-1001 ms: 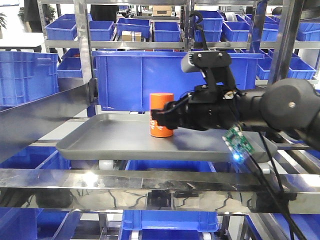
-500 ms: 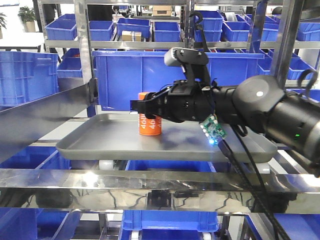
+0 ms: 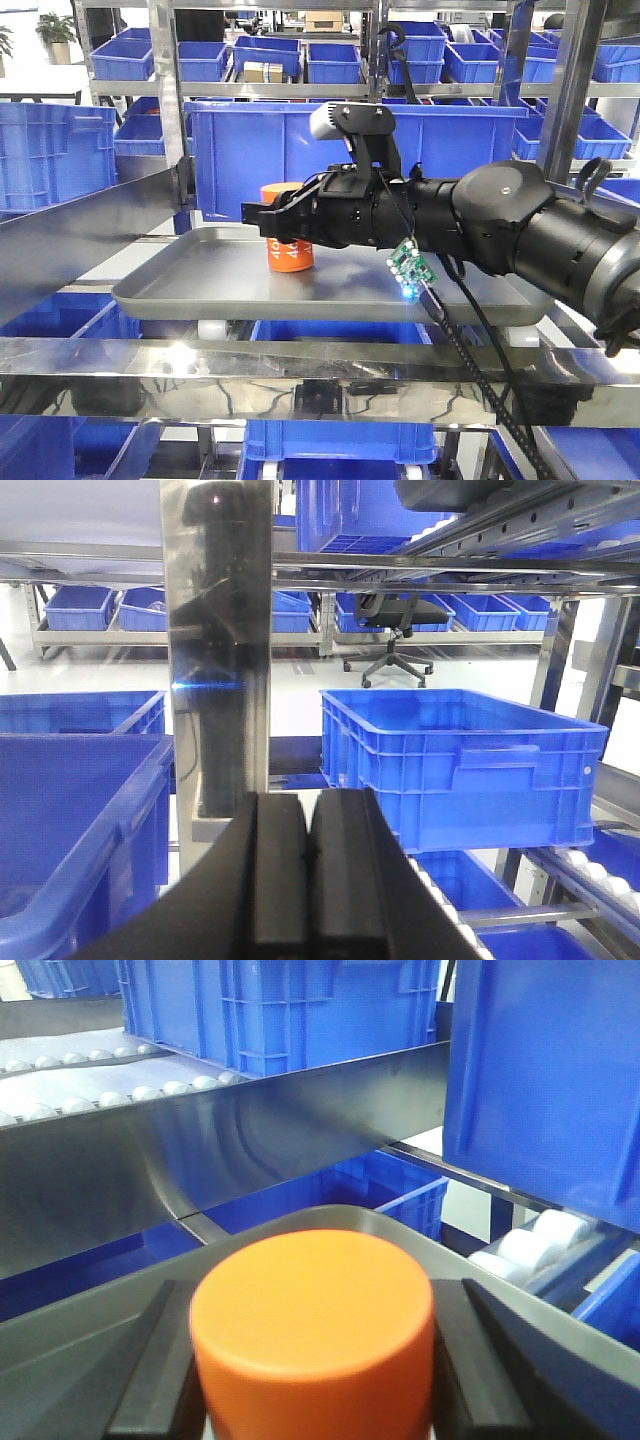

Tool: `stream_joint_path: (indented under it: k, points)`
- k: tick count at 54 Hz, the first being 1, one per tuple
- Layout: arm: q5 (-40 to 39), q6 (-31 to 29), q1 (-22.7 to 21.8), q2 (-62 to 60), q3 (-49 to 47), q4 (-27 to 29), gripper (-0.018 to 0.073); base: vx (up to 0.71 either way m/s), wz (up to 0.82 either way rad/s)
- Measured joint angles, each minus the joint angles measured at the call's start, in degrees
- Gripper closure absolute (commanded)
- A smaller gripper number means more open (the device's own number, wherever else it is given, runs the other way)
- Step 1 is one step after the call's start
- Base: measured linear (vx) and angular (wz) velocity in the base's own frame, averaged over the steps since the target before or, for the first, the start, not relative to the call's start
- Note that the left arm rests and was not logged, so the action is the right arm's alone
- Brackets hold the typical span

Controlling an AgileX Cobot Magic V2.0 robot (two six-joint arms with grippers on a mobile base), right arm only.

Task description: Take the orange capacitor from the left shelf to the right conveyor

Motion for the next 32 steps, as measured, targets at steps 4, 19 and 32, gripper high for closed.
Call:
stream_joint_path:
  k: [4, 19, 32]
  points:
    - [0.10, -0.19, 0.05, 0.00, 0.00, 0.03, 0.0345, 0.00, 0.00]
    - [2.36, -1.96, 0.05, -2.16, 0.00, -0.80, 0.0575, 0.00, 0.00]
    - [4.07, -3.98, 0.18, -10.40, 0.00, -4.14, 0.0573, 0.00, 0.00]
